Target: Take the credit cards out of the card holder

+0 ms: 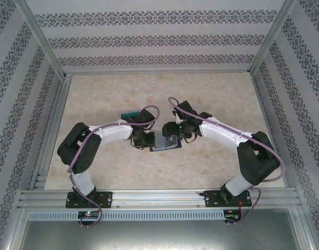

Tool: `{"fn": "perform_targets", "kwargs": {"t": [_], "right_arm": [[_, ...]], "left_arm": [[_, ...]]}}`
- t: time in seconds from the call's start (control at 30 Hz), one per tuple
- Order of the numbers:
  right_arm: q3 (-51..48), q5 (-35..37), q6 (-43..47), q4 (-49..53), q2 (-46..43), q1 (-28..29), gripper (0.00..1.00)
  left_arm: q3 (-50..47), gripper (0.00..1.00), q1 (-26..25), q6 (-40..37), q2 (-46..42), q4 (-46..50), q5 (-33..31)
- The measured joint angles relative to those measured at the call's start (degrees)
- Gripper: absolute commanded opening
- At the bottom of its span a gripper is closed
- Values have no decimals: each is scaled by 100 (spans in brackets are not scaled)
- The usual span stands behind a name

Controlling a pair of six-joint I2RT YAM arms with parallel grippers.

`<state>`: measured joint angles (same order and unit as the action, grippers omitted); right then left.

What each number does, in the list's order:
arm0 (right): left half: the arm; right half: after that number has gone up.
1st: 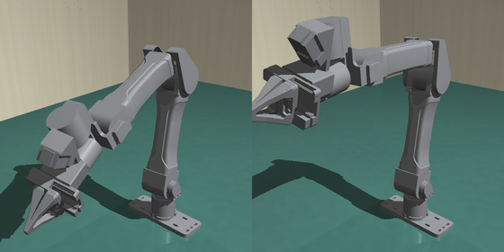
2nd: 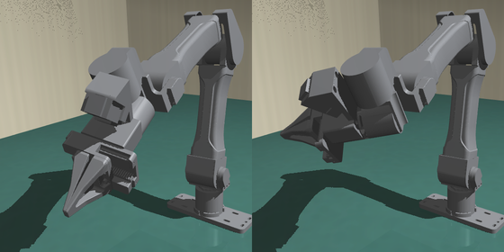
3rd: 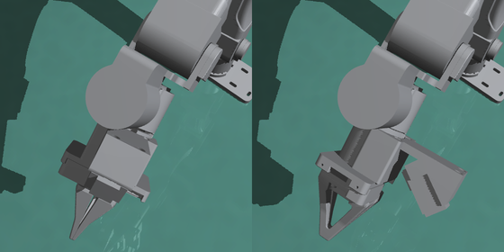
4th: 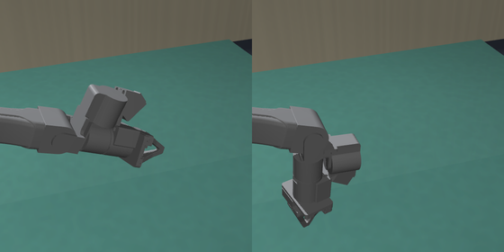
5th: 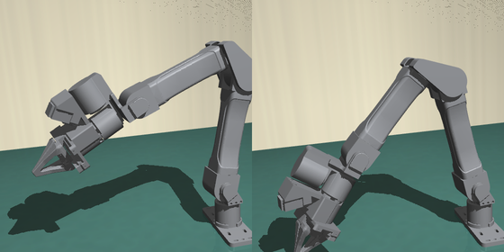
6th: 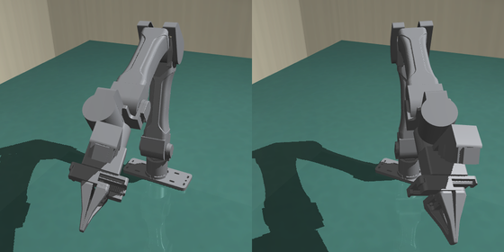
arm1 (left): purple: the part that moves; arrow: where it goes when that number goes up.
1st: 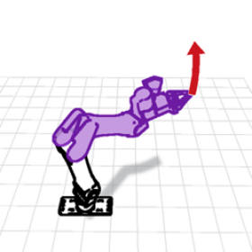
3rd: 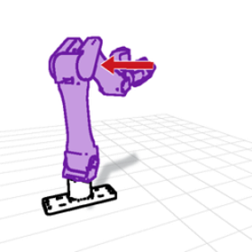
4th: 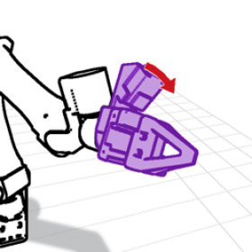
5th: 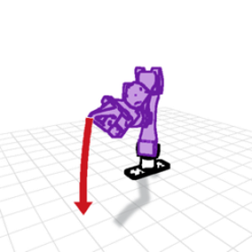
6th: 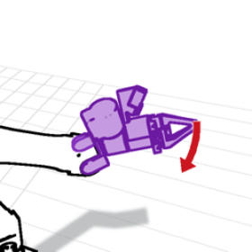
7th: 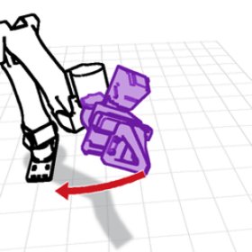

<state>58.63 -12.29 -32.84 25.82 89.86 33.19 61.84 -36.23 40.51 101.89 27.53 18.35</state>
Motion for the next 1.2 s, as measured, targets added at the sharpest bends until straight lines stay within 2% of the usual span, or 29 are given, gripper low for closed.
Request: {"fn": "perform_targets", "kwargs": {"t": [0.13,0.27,0.5,0.77,1.2], "right_arm": [[0,76,26,22,-7,-4,35],[2,118,39,33,92,7,25],[-7,404,50,144,319,35,21],[-162,503,96,138,629,35,20],[-201,389,131,-76,907,44,19]], "left_arm": [[22,13,35,-4,-389,299,-107],[195,13,35,0,-570,450,-118],[415,13,35,105,-533,291,173],[472,14,33,297,-61,-9,503],[638,15,17,599,466,-472,824]]}}
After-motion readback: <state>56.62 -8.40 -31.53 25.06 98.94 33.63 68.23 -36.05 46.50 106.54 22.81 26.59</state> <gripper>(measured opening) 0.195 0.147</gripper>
